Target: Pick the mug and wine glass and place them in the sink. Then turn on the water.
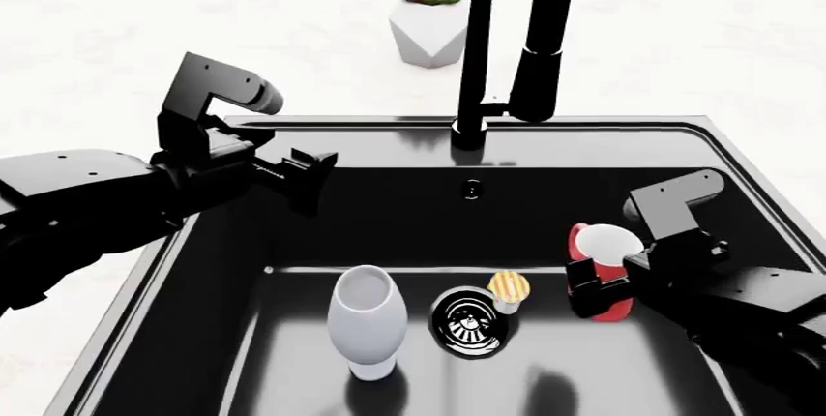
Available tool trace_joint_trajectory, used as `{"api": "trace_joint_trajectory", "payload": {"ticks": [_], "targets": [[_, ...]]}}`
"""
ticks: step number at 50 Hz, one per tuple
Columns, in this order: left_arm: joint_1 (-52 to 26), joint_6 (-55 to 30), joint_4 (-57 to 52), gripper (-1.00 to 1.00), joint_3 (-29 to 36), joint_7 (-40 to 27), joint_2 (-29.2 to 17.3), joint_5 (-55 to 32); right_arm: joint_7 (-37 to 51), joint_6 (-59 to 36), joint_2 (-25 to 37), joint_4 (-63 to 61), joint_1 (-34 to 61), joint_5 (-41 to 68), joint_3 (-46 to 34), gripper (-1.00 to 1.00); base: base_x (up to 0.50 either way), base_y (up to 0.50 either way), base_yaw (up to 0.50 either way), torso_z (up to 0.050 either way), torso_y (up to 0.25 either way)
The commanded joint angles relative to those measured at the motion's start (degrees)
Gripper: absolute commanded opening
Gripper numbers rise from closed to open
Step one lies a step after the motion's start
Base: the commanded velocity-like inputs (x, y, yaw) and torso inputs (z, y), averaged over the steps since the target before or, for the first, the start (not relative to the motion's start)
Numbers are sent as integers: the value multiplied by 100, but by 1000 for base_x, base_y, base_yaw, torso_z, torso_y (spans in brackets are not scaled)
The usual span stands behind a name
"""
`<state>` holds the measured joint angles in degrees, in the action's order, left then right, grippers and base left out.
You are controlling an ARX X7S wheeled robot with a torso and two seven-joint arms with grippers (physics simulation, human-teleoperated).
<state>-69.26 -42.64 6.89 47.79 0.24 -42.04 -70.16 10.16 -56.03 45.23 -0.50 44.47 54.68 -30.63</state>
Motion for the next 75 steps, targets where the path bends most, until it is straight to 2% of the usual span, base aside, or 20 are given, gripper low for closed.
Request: {"api": "trace_joint_trajectory", "payload": {"ticks": [1, 44, 75], "targets": [[-22, -13, 22, 100, -2, 3, -2, 3, -260, 278, -201, 471, -30, -359, -119, -100, 0, 0, 0, 0, 0], [44, 59, 137, 100, 35, 62, 0, 99, -774, 874, -722, 1721, -101, -899, -570, -100, 0, 0, 0, 0, 0], [12, 56, 169, 100, 43, 78, 4, 133, -911, 1085, -857, 2047, -265, -1022, -708, -100, 0, 0, 0, 0, 0]]}}
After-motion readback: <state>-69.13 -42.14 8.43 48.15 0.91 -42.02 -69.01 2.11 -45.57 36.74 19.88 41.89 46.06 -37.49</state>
